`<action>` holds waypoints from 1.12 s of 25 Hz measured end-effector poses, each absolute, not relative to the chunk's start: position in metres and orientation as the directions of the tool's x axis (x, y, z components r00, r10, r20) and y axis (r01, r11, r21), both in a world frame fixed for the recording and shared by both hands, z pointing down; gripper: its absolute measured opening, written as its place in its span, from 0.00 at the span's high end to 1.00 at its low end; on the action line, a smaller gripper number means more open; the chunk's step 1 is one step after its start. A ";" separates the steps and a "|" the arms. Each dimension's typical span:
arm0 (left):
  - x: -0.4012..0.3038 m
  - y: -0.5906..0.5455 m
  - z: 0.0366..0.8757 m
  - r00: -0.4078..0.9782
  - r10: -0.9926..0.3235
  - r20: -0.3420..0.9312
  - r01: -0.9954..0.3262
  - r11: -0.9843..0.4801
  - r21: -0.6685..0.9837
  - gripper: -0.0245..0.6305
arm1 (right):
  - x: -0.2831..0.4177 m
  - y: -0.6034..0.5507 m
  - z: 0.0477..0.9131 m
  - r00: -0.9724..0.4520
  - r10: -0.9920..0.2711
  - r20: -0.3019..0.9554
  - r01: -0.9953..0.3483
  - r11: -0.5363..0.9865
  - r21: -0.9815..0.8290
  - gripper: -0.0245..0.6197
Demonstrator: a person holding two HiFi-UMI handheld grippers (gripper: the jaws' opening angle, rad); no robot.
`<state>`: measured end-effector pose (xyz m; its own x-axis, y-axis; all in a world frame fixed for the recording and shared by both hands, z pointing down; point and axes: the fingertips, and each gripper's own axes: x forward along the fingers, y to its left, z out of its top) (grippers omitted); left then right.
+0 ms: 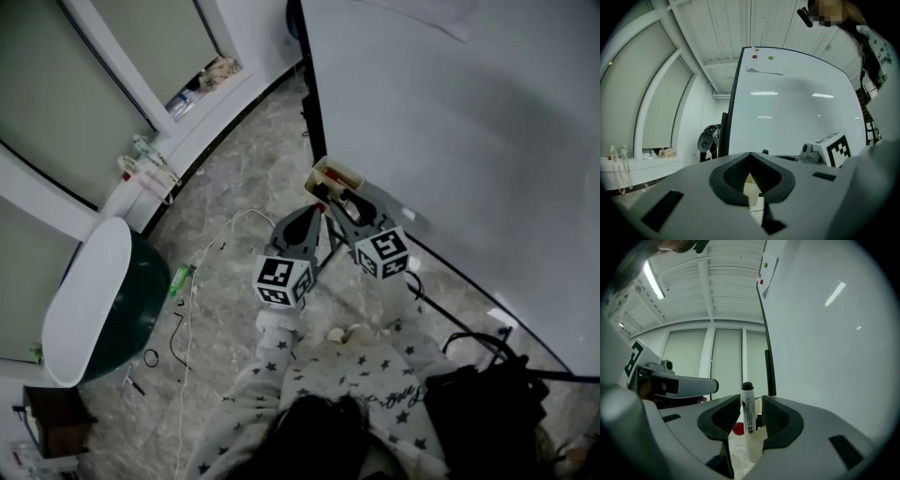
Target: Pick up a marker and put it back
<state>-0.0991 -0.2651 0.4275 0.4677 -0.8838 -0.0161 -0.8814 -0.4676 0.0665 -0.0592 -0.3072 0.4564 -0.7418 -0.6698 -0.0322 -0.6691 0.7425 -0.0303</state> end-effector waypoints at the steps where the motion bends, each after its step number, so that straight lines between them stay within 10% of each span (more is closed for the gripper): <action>1: -0.098 -0.268 0.430 0.472 -0.881 -0.012 -0.879 -0.472 0.070 0.96 | -0.060 -0.310 0.459 -0.739 -0.673 -0.031 -0.672 0.740 -0.035 0.74; 28: -0.083 -0.270 0.384 0.503 -0.863 0.049 -0.863 -0.505 -0.032 0.96 | -0.060 -0.296 0.379 -0.821 -0.571 -0.014 -0.571 0.821 -0.019 0.84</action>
